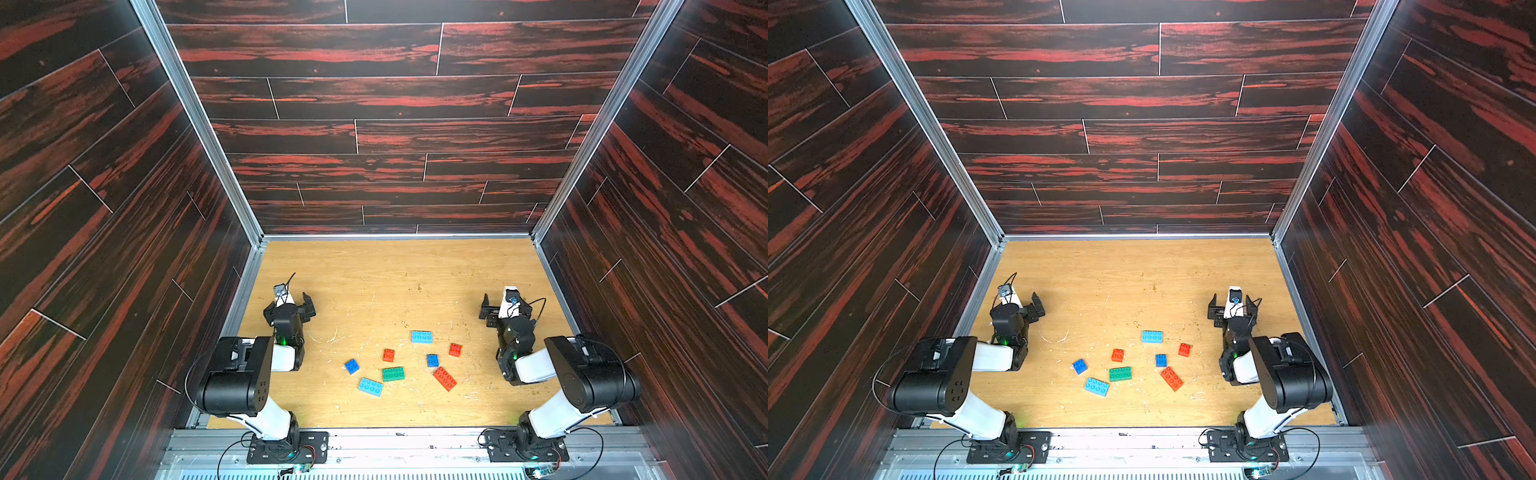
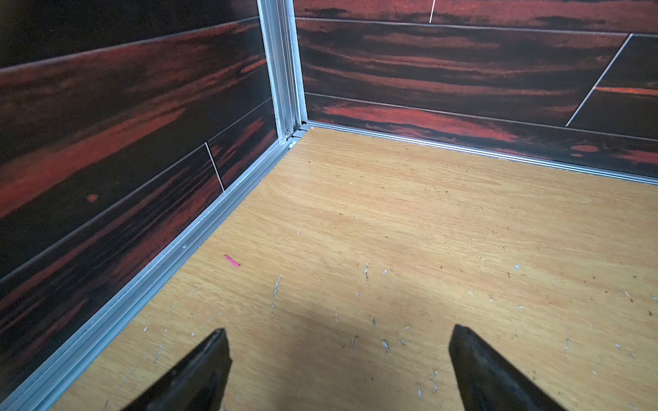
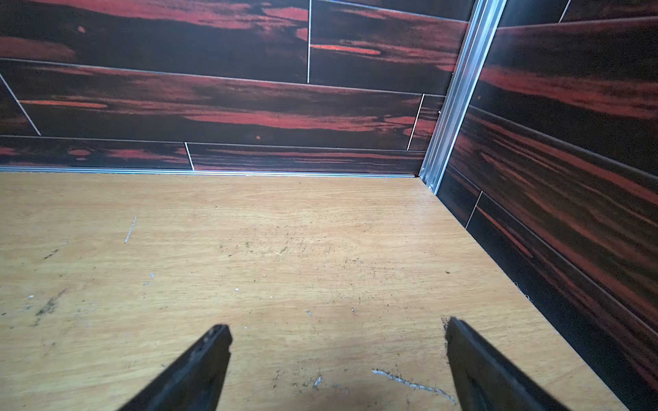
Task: Assemble a heart with lego
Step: Move the lego brick at the center of the board.
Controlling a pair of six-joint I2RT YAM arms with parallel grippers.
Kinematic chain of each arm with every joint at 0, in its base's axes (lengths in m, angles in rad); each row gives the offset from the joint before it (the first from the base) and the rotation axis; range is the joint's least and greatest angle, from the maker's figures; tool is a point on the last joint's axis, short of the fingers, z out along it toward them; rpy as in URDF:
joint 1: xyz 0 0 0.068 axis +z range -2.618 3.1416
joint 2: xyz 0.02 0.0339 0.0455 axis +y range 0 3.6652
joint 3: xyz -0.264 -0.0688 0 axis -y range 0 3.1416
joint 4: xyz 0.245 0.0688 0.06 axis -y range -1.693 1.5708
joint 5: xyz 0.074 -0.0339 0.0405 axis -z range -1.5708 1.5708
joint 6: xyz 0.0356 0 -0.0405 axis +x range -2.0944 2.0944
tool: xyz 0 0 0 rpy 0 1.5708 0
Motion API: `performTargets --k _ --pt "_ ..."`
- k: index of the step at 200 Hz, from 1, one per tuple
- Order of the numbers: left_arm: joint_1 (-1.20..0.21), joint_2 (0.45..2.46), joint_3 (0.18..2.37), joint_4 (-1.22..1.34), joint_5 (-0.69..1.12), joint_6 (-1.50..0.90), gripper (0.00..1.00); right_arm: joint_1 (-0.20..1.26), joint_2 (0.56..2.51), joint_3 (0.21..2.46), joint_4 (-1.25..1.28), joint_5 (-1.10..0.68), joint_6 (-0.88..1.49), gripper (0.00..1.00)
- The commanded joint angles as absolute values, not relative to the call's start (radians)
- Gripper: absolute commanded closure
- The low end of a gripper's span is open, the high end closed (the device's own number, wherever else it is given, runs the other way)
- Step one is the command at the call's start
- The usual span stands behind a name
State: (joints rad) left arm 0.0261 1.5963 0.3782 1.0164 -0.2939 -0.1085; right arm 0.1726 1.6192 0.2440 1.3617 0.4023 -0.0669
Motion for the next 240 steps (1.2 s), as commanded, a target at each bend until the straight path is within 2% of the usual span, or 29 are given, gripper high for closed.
performTargets --k 1,55,85,102,122,145,154,171,191,211,240 --pt "0.024 1.586 0.377 1.011 -0.293 -0.100 0.00 0.170 1.612 0.247 1.379 0.403 -0.061 0.02" --pt "0.025 1.572 0.367 1.022 -0.305 -0.106 0.00 0.170 1.603 0.244 1.384 0.425 -0.056 0.02" --pt "0.024 1.398 0.322 0.954 -0.322 -0.114 0.00 0.172 1.450 0.204 1.334 0.534 -0.022 0.02" --pt "0.024 1.253 0.371 0.707 -0.365 -0.165 0.00 0.171 1.298 0.243 1.154 0.530 0.005 0.02" --pt "0.025 1.134 0.498 0.372 -0.424 -0.282 0.00 0.170 1.137 0.371 0.778 0.500 0.149 0.02" --pt "0.026 1.071 0.593 0.153 -0.500 -0.479 0.00 0.169 1.118 0.602 0.276 0.549 0.390 0.02" --pt "0.026 1.049 0.582 0.148 -0.508 -0.546 0.00 0.168 1.135 0.634 0.213 0.525 0.402 0.02" --pt "0.027 1.016 0.546 0.205 -0.402 -0.557 0.00 0.169 1.141 0.648 0.200 0.386 0.363 0.02" --pt "0.028 0.999 0.600 0.072 -0.300 -0.567 0.00 0.174 1.163 0.719 0.081 0.236 0.322 0.02" --pt "0.012 0.982 0.636 -0.075 -0.204 -0.584 0.00 0.266 1.173 0.774 -0.035 0.174 0.294 0.02" --pt "-0.020 0.932 0.640 -0.232 -0.119 -0.595 0.00 0.594 1.227 0.853 -0.212 0.277 0.256 0.03"
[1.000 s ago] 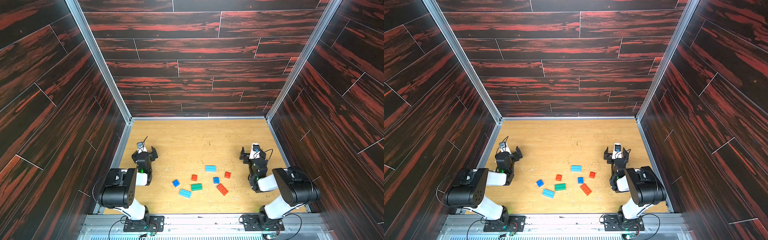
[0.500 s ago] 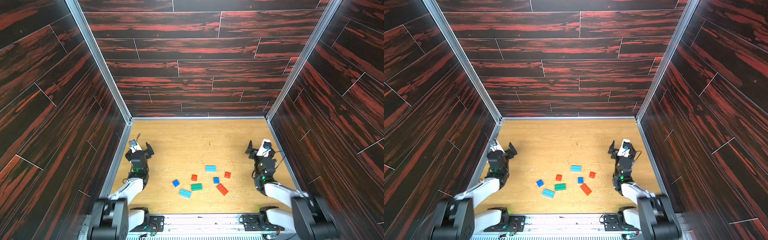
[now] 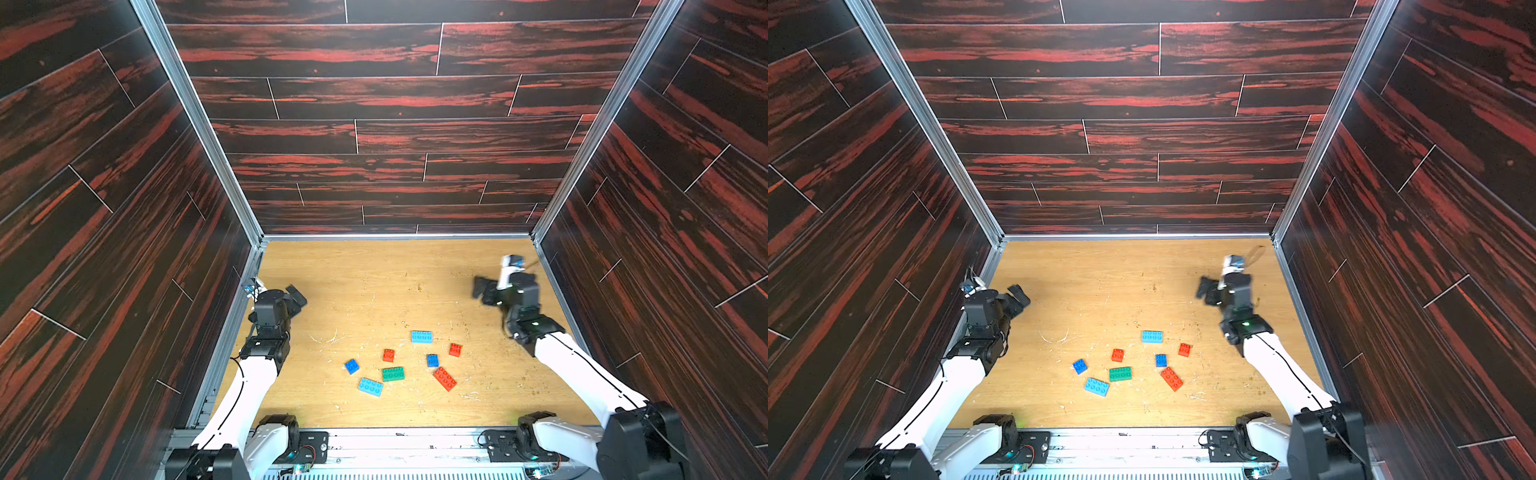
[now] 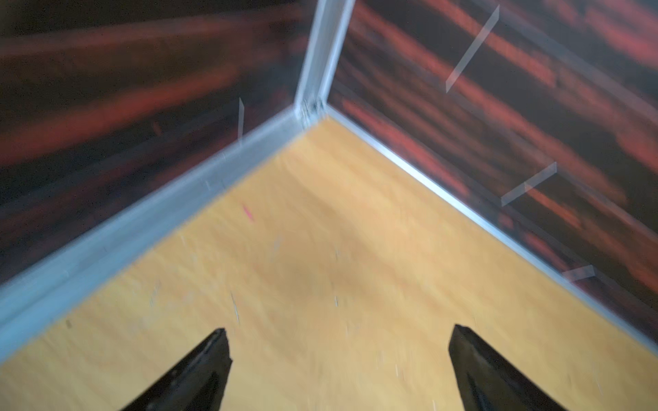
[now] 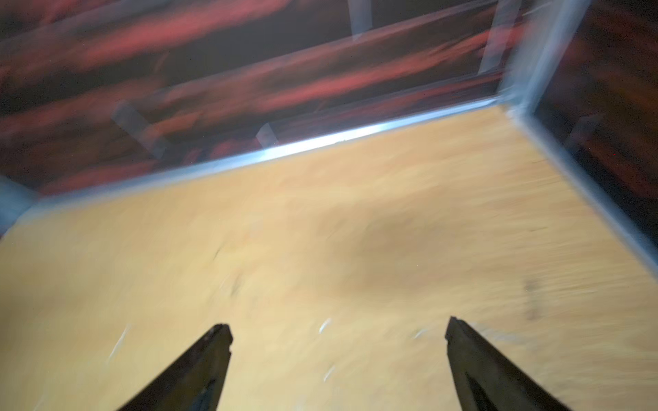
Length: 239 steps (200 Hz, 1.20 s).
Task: Assemble a heart with lego
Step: Move the lego brick at the center of the board.
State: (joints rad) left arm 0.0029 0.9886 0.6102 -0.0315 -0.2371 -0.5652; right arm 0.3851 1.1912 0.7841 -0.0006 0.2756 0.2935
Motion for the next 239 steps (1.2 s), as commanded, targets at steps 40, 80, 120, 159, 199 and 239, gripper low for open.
performTargets --k 40,80,120,159,199,239 --pt "-0.101 0.838 0.633 -0.378 -0.084 -0.607 0.00 0.970 1.413 0.941 -0.378 0.366 0.265 0.08" --pt "-0.109 0.813 0.624 -0.400 -0.013 -0.636 0.00 1.094 1.577 0.979 -0.374 0.349 0.282 0.17" --pt "-0.112 0.828 0.633 -0.400 -0.002 -0.642 0.00 1.114 1.682 1.019 -0.352 0.383 0.293 0.24" --pt "-0.114 0.849 0.636 -0.388 0.008 -0.639 0.00 1.114 1.748 1.057 -0.333 0.381 0.289 0.29" --pt "-0.114 0.859 0.653 -0.395 -0.005 -0.626 0.00 1.114 1.811 1.089 -0.328 0.383 0.272 0.34" --pt "-0.114 0.877 0.658 -0.394 0.006 -0.625 0.00 1.111 1.881 1.140 -0.339 0.416 0.267 0.40"
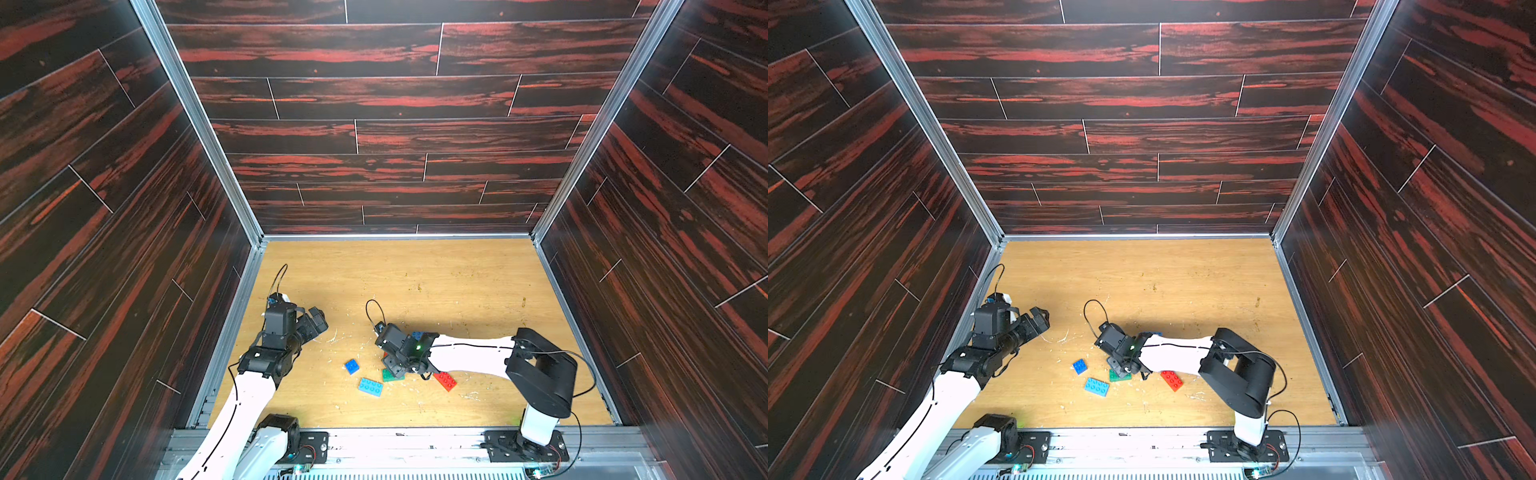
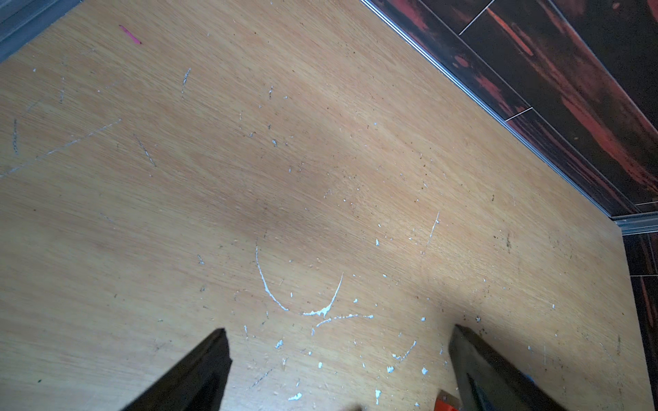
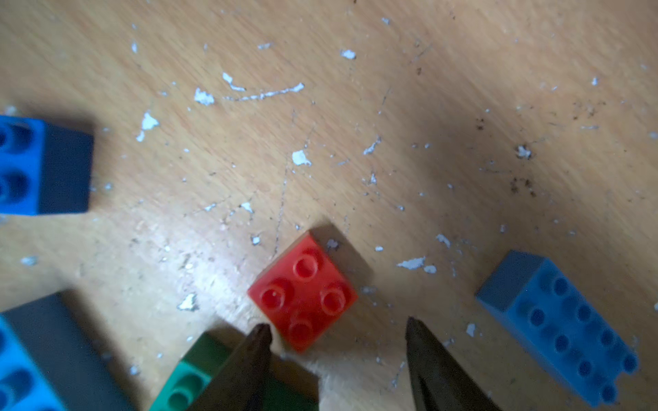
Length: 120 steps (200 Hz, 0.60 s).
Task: Assemble a heart with lego
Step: Move the lego brick at the center of the board.
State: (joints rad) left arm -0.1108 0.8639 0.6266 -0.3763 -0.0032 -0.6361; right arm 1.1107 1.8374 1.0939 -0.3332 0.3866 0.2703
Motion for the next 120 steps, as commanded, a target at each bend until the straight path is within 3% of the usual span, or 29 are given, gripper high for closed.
performTargets --k 1,30,120 --pt "-0.114 0.877 0.658 -0.394 0.006 -0.625 0.00 1.110 1.881 1.141 -0.339 0.417 0.268 0.40" --pt "-0.114 0.879 0.660 -0.394 0.000 -0.621 0.00 1.089 1.909 1.169 -0.335 0.422 0.276 0.51" --pt "-0.117 0.949 0.681 -0.354 0.036 -0.629 0.00 0.948 1.985 1.266 -0.331 0.402 0.300 0.69"
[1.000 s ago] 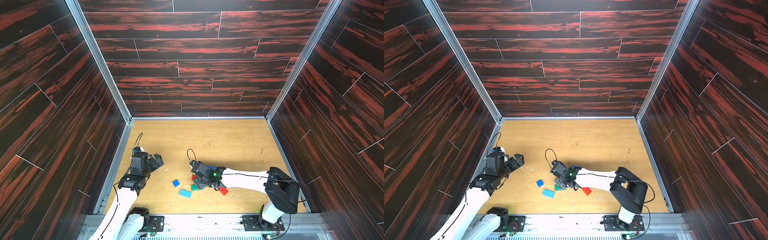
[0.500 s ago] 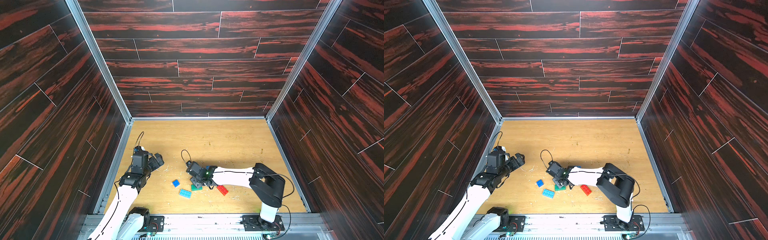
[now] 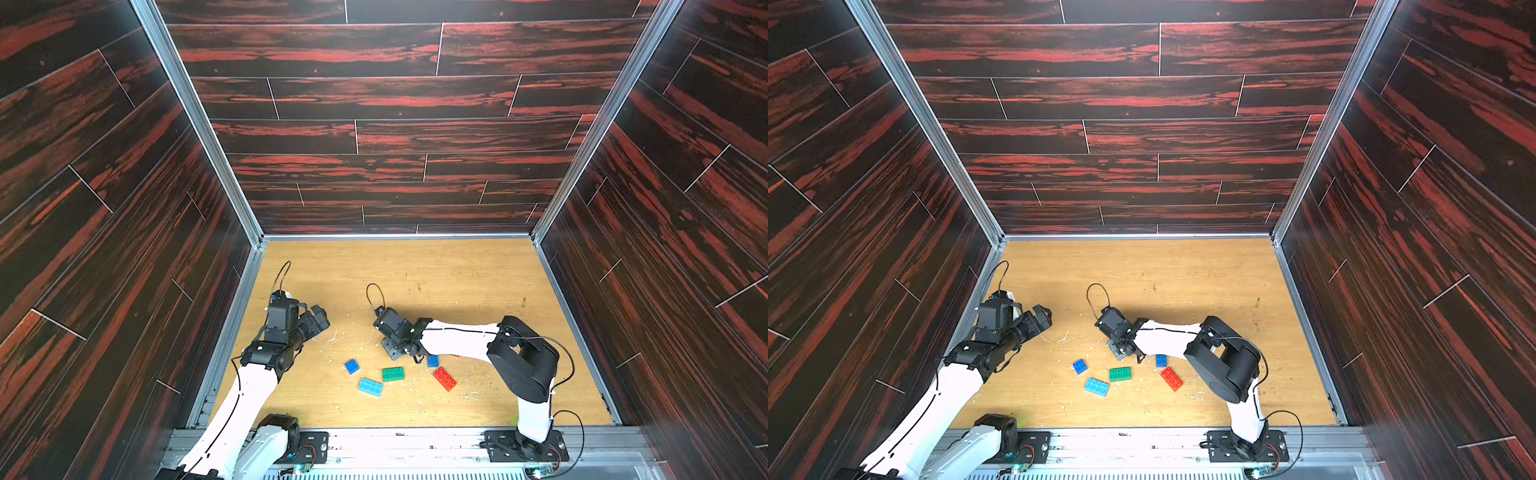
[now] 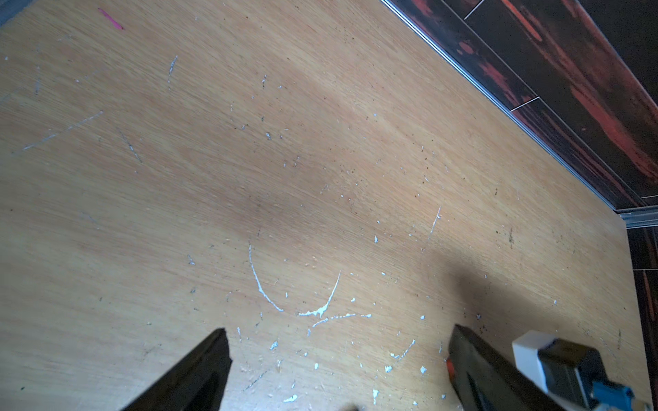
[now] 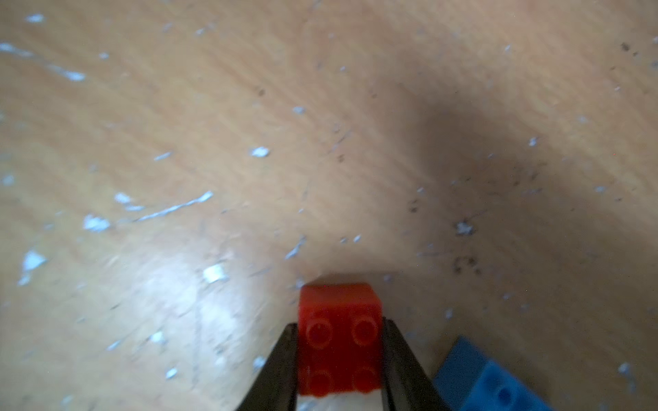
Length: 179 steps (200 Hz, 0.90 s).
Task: Assemble a heart with lego
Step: Move the lego brick at the center of the board.
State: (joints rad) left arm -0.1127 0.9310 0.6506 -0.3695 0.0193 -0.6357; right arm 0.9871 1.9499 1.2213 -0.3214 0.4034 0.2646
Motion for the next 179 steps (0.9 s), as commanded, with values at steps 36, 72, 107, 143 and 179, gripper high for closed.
performTargets --k 36,72,107,143,179 --pt "-0.126 0.992 0.681 -0.313 0.044 -0.635 0.00 0.895 2.062 1.394 -0.415 0.426 0.454 0.71" --pt "-0.145 1.049 0.693 -0.273 0.059 -0.635 0.00 0.856 2.183 1.555 -0.562 0.439 0.714 0.70" --pt "-0.155 1.095 0.709 -0.260 0.066 -0.622 0.00 0.857 2.205 1.613 -0.592 0.435 0.828 0.56" --pt "-0.156 1.097 0.715 -0.266 0.072 -0.601 0.00 0.860 2.106 1.609 -0.578 0.431 0.802 0.31" --pt "-0.170 1.053 0.689 -0.269 0.102 -0.613 0.00 0.851 1.885 1.449 -0.581 0.508 0.553 0.24"
